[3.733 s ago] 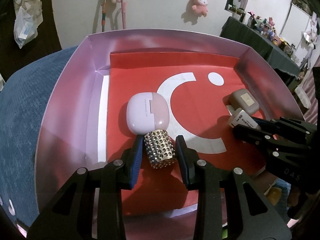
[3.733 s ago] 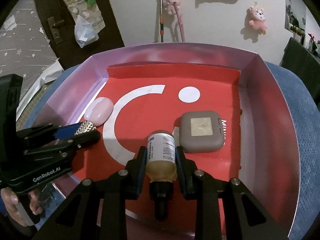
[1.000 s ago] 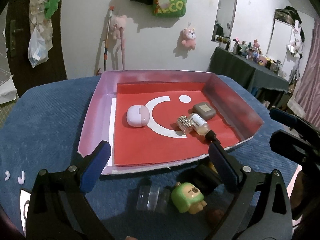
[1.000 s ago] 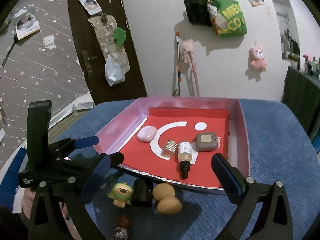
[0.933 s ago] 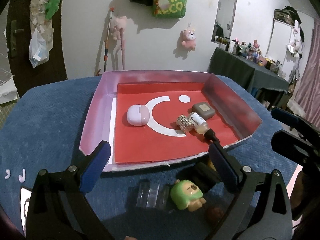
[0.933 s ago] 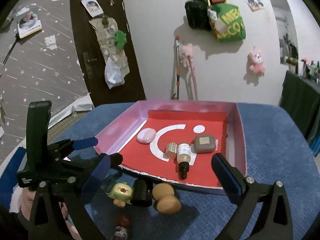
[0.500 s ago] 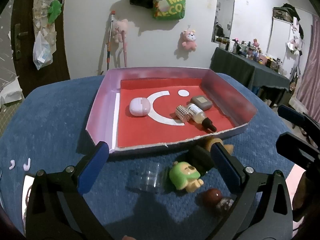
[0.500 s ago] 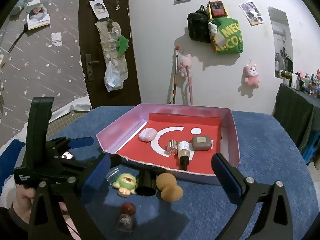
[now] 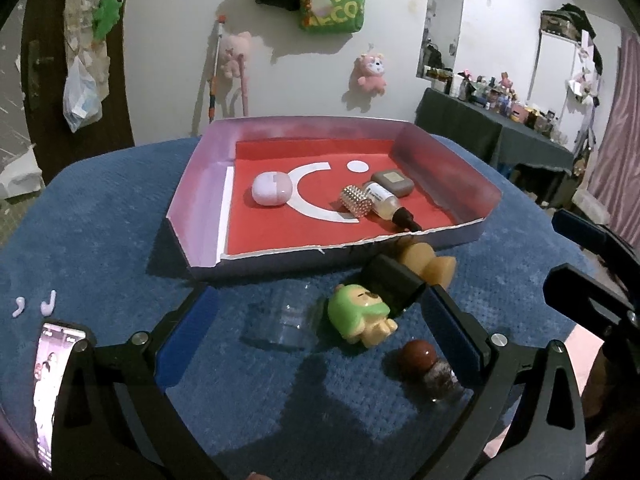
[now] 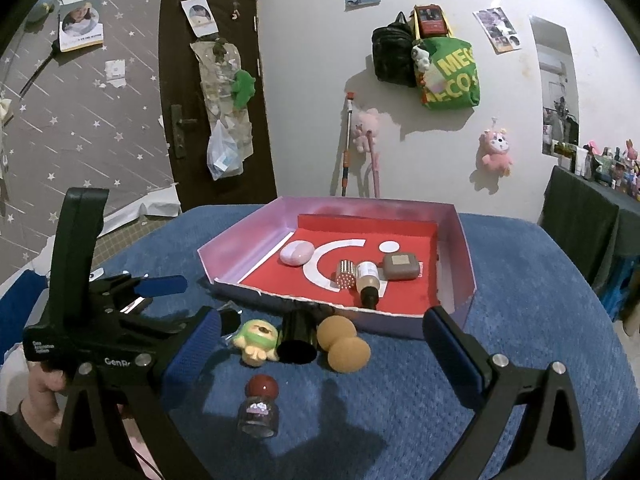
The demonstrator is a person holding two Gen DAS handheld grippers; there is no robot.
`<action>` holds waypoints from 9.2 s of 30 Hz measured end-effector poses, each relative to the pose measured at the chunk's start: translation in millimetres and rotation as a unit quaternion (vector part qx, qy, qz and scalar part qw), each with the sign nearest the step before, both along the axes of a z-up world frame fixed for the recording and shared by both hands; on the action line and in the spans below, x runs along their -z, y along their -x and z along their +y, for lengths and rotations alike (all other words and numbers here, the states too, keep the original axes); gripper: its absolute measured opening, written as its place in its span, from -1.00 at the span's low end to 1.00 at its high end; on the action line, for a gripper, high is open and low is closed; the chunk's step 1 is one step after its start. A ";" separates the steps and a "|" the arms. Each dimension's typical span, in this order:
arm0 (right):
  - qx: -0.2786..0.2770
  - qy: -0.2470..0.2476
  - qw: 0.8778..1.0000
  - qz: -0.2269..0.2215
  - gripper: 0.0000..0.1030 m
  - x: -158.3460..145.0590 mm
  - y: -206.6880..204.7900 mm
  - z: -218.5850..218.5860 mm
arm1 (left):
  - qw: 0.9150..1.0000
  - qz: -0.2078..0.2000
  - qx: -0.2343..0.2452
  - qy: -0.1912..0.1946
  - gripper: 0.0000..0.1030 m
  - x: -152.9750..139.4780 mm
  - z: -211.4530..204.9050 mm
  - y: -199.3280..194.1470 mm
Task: Organize rigid objects
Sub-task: 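Move the left tool to the clear plastic cup while the right tool approaches the brown jar, then grasp the clear cup with the left tool while the right tool grasps the red-lidded jar, then carry the clear cup and brown jar over the red base of the box, then lower and open both tools to release the cup and jar in the box, then withdraw both tools from the box toward the remaining items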
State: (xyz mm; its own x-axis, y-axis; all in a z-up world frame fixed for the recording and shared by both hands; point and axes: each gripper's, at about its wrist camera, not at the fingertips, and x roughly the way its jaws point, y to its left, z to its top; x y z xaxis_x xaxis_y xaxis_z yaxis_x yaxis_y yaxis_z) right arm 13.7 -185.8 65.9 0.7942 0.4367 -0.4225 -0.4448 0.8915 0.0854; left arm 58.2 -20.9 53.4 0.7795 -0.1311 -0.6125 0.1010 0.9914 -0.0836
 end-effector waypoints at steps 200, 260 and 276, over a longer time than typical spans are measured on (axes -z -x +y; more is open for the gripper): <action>-0.016 0.058 0.977 0.205 -0.37 54.2 -200.1 42.0 | 0.991 0.120 -0.002 0.052 -0.27 37.2 25.1 -156.9; -0.011 0.011 0.987 0.159 0.22 24.7 -168.8 20.1 | 0.996 0.085 -0.014 0.036 0.32 20.5 19.9 -133.2; -0.019 -0.012 0.991 0.129 0.71 9.5 -134.5 8.5 | 0.998 0.050 -0.016 0.029 0.89 2.3 15.8 -105.4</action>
State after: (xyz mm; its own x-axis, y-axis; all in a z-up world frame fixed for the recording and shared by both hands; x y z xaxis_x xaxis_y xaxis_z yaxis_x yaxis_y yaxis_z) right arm 148.2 -177.3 56.4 0.6442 0.4764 -0.5984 -0.4378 0.8712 0.2222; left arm 163.6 -5.1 51.1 0.7195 -0.1444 -0.6793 0.0575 0.9872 -0.1490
